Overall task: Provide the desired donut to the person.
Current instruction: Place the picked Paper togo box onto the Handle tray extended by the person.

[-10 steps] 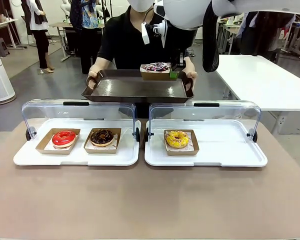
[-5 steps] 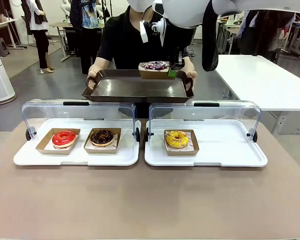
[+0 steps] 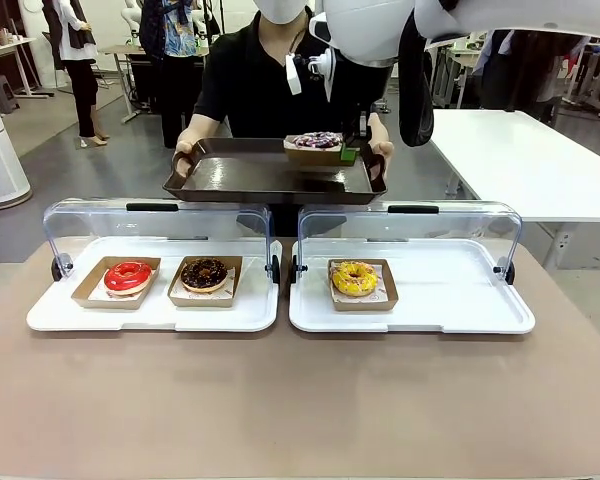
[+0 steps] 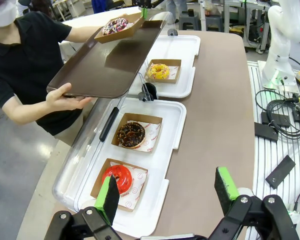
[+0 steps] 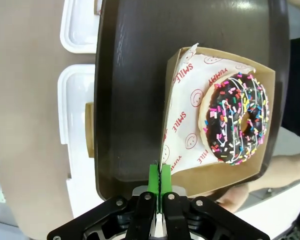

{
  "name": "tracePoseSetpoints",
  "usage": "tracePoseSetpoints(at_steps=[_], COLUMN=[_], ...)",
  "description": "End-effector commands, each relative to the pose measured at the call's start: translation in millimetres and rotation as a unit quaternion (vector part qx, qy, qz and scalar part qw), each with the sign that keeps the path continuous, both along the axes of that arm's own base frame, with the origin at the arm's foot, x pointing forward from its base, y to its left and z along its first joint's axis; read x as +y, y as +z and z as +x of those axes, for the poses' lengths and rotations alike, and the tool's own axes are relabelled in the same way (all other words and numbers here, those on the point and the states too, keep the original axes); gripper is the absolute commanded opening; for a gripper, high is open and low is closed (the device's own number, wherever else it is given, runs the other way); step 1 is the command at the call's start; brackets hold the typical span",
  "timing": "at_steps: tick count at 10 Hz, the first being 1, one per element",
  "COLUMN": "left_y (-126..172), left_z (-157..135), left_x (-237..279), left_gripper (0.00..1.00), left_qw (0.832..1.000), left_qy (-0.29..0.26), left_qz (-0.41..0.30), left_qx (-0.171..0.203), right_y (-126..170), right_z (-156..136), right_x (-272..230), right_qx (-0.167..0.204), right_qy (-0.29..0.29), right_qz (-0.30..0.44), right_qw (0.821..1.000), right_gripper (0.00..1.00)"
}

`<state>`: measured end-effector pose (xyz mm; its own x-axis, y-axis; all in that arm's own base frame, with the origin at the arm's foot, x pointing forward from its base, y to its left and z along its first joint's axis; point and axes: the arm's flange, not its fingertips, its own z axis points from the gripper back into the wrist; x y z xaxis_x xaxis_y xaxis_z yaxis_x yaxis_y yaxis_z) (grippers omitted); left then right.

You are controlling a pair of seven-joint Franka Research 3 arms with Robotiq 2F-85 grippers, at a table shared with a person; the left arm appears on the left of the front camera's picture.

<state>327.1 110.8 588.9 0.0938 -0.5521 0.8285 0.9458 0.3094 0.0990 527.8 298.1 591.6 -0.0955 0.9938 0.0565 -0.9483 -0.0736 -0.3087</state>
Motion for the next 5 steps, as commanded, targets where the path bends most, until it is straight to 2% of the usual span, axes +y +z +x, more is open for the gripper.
tracePoseSetpoints(at_steps=[1,5], left_y=[1.0,1.0], left_z=[-0.6,-0.6], left_x=[0.5,0.5], left_gripper=[1.00,1.00], left_qw=[1.000,1.000], left_qy=[-0.001,-0.001], left_qz=[-0.003,-0.003], left_qx=[-0.002,-0.002], right_y=[0.9,-9.7], right_z=[10.8,19.3], right_x=[-4.8,-16.4], right_qx=[0.024,0.042], right_qy=[0.005,-0.006], right_qz=[-0.015,-0.020], right_qw=[1.000,0.999], right_gripper=[0.01,0.01])
